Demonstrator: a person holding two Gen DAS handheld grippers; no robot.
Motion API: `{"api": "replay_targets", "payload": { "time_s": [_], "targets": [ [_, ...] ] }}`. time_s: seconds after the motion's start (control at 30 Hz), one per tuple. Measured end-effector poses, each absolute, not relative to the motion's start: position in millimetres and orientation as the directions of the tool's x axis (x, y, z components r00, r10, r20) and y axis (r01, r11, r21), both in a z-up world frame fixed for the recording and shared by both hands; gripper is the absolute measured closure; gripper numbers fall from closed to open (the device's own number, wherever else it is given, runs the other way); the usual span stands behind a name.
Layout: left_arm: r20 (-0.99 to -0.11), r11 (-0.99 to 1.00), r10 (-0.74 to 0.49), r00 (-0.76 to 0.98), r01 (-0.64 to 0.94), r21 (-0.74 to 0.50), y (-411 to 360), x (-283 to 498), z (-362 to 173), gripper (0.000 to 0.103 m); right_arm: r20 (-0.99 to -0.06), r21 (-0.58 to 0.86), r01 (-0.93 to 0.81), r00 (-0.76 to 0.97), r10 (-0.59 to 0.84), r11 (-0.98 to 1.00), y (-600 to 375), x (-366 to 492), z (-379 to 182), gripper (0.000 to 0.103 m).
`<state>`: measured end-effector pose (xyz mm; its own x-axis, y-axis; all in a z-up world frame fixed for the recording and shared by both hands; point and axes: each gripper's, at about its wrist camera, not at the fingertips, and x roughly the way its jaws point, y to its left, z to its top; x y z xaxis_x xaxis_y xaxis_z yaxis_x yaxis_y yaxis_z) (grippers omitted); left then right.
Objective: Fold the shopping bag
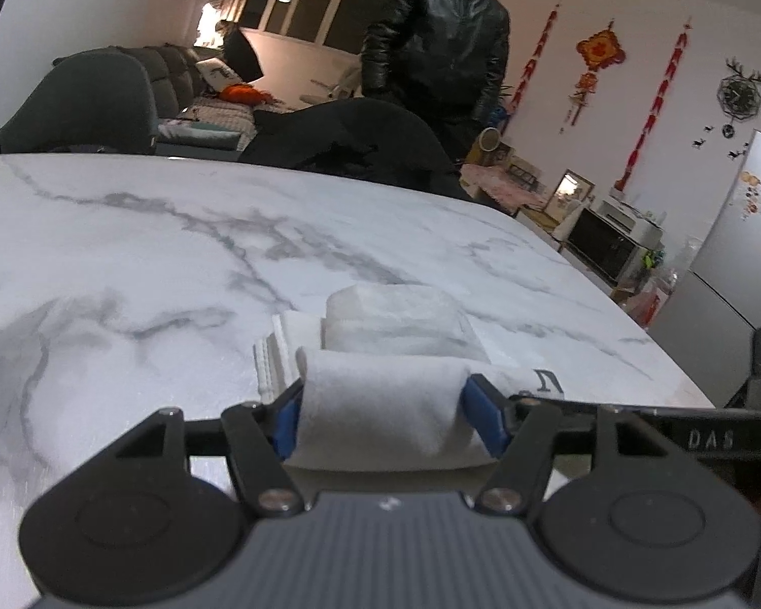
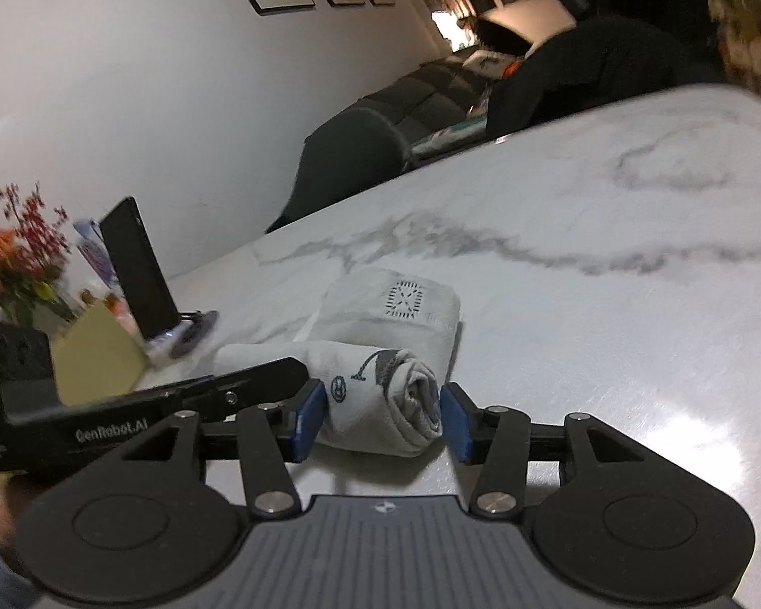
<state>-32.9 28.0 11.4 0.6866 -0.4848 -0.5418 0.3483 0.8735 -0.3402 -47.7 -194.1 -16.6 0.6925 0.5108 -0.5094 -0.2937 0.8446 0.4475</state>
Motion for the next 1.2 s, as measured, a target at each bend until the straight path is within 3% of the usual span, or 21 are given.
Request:
{"api": "replay_targets", "payload": {
  "time_s": [0.2, 0.43, 0.67, 1.0, 1.13, 1.2],
  "targets": [
    [-0.565, 0.875, -0.481, 0.67, 0.333, -0.351, 28, -30, 15, 0.039, -0.45, 0.288, -0.29, 0.8, 0.397, 0.913, -186, -69, -2, 0.056],
    [-0.582, 0.875, -0.482, 0.655, 0.326, -0.358, 29, -25, 16, 0.039, -0.39, 0.148, -0.401, 0.816, 0.426, 0.904, -170, -87, 6, 0.071],
    [-0.582, 0.87, -0.49, 0.649, 0.322, -0.374, 30, -18, 13, 0.038, -0.424, 0.064, -0.446, 0.798, 0.429, 0.893, -153, -71, 2, 0.091],
    [-0.579, 0.883, -0.466, 0.669, 0.303, -0.359, 29, -16, 15, 0.038, -0.473, -0.065, -0.48, 0.787, 0.396, 0.875, -142, -58, -1, 0.091],
    [-0.536, 0.939, -0.344, 0.771, 0.28, -0.2, 29, -33, 36, 0.047, -0.471, -0.1, -0.478, 0.796, 0.381, 0.873, -138, -59, -3, 0.09],
    [-0.519, 0.925, -0.378, 0.767, 0.336, -0.178, 26, -36, 42, 0.047, -0.464, -0.103, -0.474, 0.801, 0.379, 0.875, -137, -60, -4, 0.09]
  ]
}}
